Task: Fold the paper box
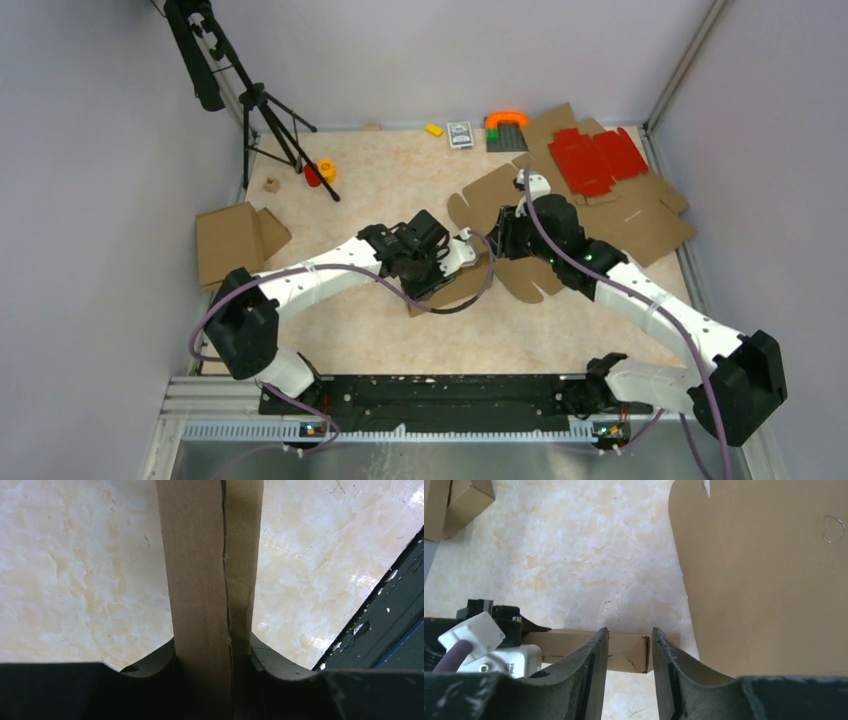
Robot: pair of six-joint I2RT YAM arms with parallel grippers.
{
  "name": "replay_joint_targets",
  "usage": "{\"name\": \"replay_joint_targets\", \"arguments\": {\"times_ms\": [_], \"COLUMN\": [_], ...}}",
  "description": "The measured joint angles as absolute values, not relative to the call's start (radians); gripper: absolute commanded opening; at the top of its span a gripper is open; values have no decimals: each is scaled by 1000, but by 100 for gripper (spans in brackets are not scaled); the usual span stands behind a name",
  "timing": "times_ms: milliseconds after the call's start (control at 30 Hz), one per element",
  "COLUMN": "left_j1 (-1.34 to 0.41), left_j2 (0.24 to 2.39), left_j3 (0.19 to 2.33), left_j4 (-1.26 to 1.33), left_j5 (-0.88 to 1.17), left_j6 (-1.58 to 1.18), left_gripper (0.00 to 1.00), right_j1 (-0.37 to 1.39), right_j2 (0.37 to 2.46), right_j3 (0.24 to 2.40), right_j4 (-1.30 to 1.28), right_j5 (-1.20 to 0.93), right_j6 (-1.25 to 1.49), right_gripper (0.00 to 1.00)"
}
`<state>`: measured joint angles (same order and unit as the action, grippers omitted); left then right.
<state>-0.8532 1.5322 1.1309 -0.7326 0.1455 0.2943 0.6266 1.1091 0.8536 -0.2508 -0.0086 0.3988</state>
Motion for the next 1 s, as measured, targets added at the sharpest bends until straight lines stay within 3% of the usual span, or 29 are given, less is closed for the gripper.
{"name": "replay_joint_targets", "arguments": {"times_ms": [500,700,1000], "left_j1": [-853,-854,-853], "left_j2": [1532,1532,1532], "left_j3": [1131,1131,1131], "left_j4": [-733,-733,-733], "left_j5": [148,153,160], "left_j6": [303,316,316], "left_gripper": [18,18,18], "right_j1": [591,589,580], "right_j2": [1099,1052,1075], "right_j3": [746,699,810], "right_j4": [-246,-223,-264], "right_j5": [-14,-19,-35], "right_j6": [458,466,465], "right_gripper": [17,26,30]}}
